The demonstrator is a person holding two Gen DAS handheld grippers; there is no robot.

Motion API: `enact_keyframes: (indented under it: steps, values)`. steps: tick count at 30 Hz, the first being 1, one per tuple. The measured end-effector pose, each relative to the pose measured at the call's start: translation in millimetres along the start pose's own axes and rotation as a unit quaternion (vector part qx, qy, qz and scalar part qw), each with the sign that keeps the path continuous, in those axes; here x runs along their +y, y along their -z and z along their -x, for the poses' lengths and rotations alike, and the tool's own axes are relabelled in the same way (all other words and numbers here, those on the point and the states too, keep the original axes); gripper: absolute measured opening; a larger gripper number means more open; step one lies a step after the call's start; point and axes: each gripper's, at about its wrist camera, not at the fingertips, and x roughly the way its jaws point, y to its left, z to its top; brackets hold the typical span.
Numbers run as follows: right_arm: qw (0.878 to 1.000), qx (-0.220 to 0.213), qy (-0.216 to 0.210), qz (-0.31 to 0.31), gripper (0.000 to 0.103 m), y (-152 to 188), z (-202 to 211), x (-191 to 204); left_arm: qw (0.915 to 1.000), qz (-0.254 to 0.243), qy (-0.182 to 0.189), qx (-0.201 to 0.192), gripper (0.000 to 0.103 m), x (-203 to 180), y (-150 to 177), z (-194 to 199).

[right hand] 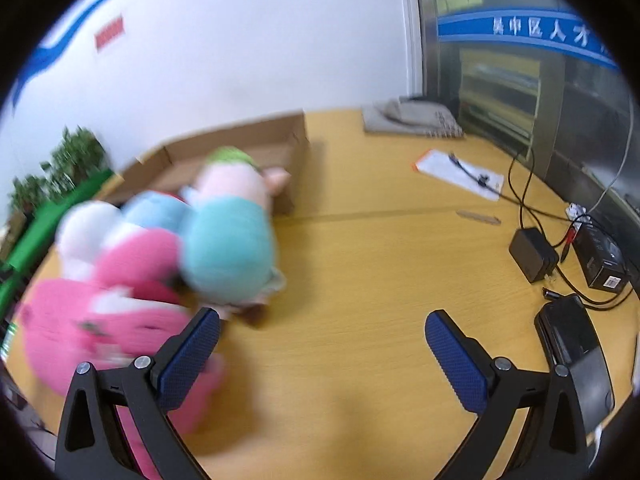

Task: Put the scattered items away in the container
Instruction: 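Move both grippers toward the large pink plush bear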

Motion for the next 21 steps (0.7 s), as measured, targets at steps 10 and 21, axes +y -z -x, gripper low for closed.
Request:
enact_keyframes:
  steps: [10, 21]
  values:
    - [1.000, -0.028, -0.012, 0.002, 0.103, 4, 26, 75, 0.9975, -0.016, 0.064, 0.026, 0.103, -78, 8, 11]
    - [0.999, 0.008, -0.005, 0.046, 0.102, 28, 22, 104, 0.9956, -0.007, 0.060, 0.071, 0.103, -81, 28, -6]
